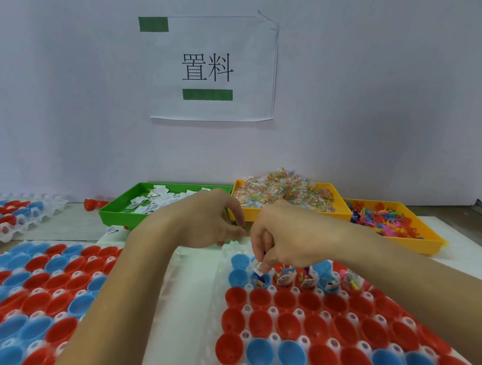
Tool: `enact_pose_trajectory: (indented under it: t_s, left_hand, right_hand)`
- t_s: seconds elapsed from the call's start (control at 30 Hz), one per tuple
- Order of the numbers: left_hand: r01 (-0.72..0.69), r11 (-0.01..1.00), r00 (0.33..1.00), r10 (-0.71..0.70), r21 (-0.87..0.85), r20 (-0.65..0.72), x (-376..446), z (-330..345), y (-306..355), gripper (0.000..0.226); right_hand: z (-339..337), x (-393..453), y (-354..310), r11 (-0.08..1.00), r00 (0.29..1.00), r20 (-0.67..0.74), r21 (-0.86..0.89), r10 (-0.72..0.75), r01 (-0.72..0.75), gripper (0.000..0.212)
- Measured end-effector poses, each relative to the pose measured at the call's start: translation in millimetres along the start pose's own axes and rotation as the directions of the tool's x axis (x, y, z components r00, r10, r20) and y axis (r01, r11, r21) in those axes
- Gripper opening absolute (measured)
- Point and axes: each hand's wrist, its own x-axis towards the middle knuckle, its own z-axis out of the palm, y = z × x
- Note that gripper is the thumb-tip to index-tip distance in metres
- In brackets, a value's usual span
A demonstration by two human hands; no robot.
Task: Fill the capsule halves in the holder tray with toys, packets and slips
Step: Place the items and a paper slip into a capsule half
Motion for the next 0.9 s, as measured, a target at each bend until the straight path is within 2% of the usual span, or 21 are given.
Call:
enact_pose_trajectory:
  t_s: [0.13,0.27,0.33,0.53,0.8,0.9]
  left_hand:
    - [0.004,1.000,1.000,-0.004,-0.008,-0.028,-2.1,-2.7,-2.4,0.009]
    - [0.005,1.000,0.999,-0.005,-0.009,-0.034,-3.4,-4.2,-2.2,0.011]
    - [0.003,1.000,0.999,-0.004,-0.012,-0.037,-3.9,-4.7,-1.9,0.013]
    - [0.024,0.999,0.997,-0.026,-0.021,-0.076,-6.2,-6.6,-4.1,0.013]
    - [0.027,0.999,0.993,-0.031,-0.032,-0.116,-7.2,-9.0,-2.8,0.015]
    - [0.025,0.999,0.993,-0.028,-0.027,-0.114,-6.1,-8.3,-1.8,0.015]
  right_hand:
    - [0.0,3.0,-0.6,0.999,0.995,0.096,-0.038,0.003,0.000,0.004]
    - [0.8,7.8,-3.1,0.996,0.989,0.148,-0.085,0.012,0.000,0.018]
    - [2.0,9.7,-4.6,0.996,0.991,0.134,-0.084,0.003,0.009,0.022]
    - [8.4,12.3,-3.0,0.999,0.996,0.080,-0.030,-0.032,0.034,0.007]
    - [12.5,8.8,3.7,0.998,0.996,0.061,0.022,-0.060,0.059,0.007]
    - [7.9,3.2,4.2,0.994,0.996,0.014,0.063,-0.086,0.085,0.010]
